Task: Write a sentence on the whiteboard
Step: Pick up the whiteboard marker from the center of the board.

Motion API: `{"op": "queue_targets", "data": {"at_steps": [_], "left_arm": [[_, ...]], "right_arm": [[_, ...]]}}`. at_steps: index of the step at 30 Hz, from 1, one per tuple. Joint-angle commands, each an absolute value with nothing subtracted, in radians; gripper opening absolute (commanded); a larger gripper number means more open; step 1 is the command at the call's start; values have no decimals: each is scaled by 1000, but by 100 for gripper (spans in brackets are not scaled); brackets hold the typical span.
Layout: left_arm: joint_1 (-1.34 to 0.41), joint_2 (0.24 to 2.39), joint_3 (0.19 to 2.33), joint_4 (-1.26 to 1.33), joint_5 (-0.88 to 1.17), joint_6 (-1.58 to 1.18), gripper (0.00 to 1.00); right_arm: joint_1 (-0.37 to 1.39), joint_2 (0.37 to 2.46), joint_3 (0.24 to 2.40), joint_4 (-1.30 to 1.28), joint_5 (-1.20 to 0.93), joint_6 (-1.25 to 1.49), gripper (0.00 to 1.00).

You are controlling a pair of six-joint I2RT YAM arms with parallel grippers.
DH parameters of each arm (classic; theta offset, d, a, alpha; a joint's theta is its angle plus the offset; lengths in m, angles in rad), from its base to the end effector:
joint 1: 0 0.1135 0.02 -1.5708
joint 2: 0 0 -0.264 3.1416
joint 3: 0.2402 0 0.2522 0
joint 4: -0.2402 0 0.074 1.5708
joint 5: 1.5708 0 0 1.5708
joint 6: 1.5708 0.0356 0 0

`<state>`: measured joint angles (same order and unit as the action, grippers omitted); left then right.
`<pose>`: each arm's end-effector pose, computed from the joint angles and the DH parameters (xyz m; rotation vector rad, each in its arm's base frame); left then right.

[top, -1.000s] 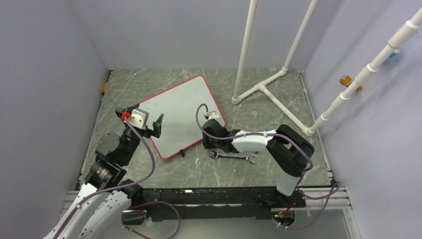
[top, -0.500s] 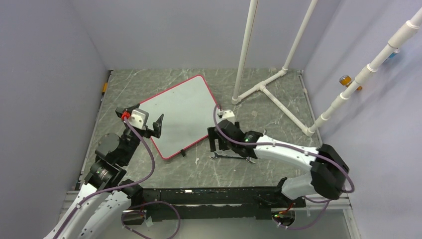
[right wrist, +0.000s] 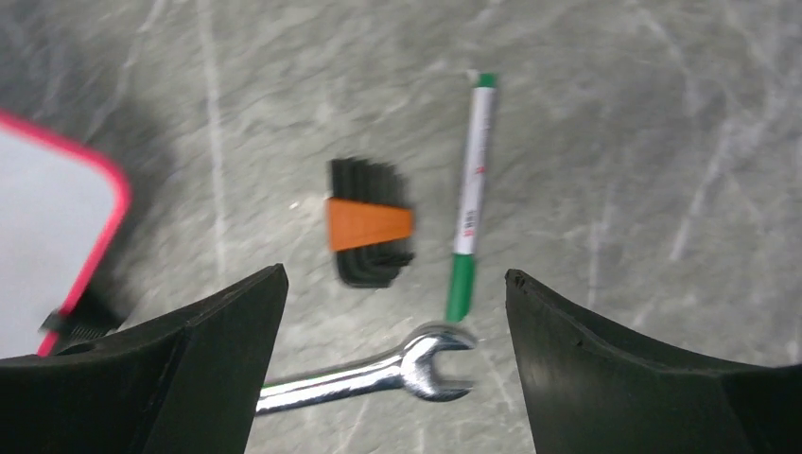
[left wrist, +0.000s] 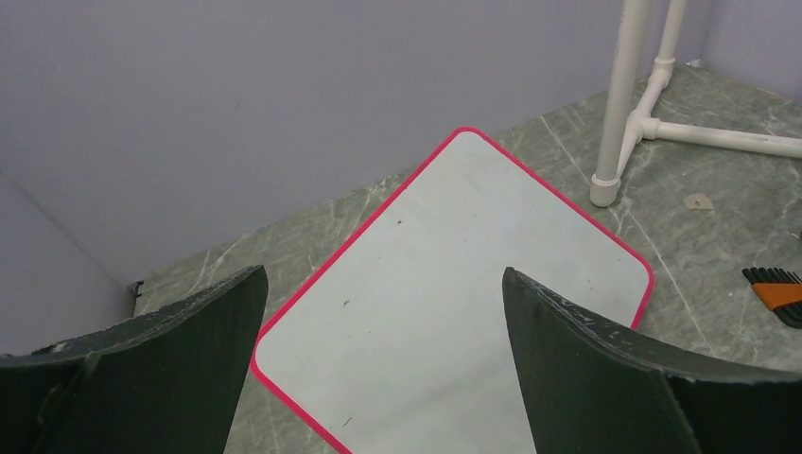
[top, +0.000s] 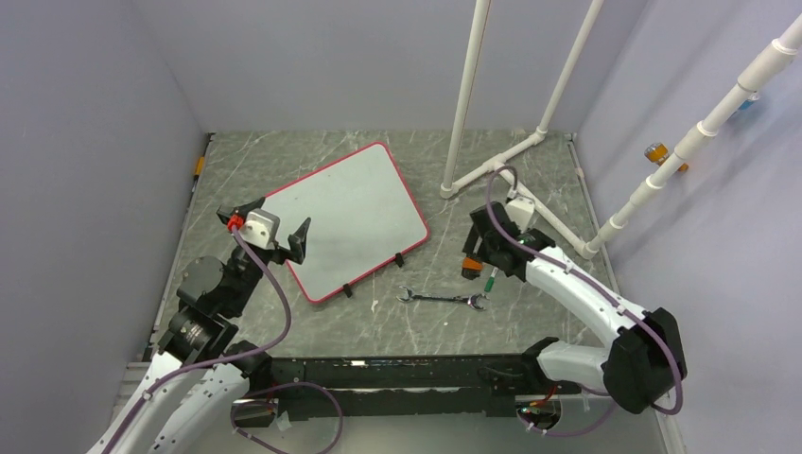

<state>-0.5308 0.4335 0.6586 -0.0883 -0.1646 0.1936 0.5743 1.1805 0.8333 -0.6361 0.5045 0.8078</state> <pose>0.1012 -0.0526 0.3524 0.3805 1.3865 -0.1591 0.2013 0.1097 0.2432 0.4615 2.3421 -0.0138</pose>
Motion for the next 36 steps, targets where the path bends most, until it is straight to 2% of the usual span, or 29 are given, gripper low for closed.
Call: {"op": "queue_targets", "data": {"at_steps": [1, 11, 23, 27, 31, 36], "left_arm": [[-531, 422, 690, -61, -136, 179, 99], [-530, 412, 690, -62, -122, 177, 99], [-530, 416, 691, -62, -101, 174, 99], [-530, 418, 690, -60, -98, 173, 99], [-530, 424, 689, -58, -87, 175, 99], [-531, 442, 691, -58, -55, 168, 99]], "right_arm": [[463, 1221, 838, -718, 469, 822, 85], [286, 1410, 802, -584, 301, 780, 59], [217, 1552, 827, -520, 268, 735, 43], [211, 1574, 824, -514, 264, 726, 25], [210, 1560, 824, -524, 250, 727, 0], [210, 1427, 821, -533, 225, 740, 0]]}}
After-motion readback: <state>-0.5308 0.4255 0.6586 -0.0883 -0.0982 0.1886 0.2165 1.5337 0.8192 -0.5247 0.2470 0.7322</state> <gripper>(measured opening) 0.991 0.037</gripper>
